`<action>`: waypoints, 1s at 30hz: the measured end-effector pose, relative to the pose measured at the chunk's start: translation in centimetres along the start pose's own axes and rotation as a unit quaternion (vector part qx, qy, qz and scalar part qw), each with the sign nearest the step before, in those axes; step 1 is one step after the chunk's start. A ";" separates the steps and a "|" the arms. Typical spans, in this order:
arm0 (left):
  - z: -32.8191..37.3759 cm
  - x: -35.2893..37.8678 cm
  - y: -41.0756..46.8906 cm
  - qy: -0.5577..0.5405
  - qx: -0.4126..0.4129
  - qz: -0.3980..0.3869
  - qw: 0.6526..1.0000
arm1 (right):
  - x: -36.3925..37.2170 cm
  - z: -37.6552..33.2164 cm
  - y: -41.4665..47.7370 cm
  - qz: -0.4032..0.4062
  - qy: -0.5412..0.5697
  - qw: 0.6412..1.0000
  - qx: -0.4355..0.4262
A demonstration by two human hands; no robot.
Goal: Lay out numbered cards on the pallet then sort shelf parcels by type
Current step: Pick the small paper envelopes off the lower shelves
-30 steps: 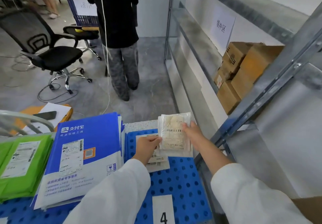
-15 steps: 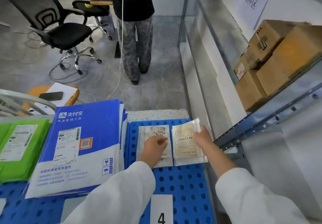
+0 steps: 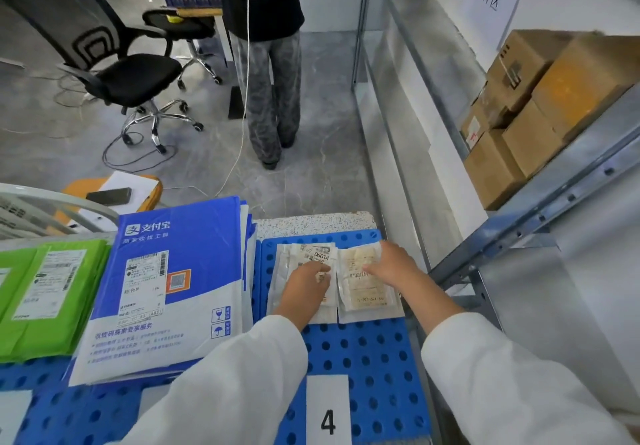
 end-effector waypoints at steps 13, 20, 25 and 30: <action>5.9 -10.2 -5.7 0.112 0.204 0.036 0.972 | -5.3 -9.3 -11.8 0.025 0.001 0.997 -0.079; 6.2 -14.2 -11.8 0.192 0.347 -0.001 0.918 | -5.6 -11.5 -23.5 0.114 -0.042 0.993 0.004; 8.1 -14.9 -17.9 0.217 0.417 -0.017 0.882 | -5.8 -11.9 -31.4 0.196 -0.042 0.978 0.053; 10.1 -14.2 -25.8 0.214 0.487 -0.028 0.846 | -5.4 -12.2 -40.7 0.234 -0.057 0.967 0.086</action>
Point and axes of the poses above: each hand's wrist, its own y-axis towards the middle knuckle, its own x-axis out of the palm, z = x × y, the point moved 1 cm from there along y, towards the middle knuckle, and after that the axes turned 5 degrees about -x, right-handed, at the moved point
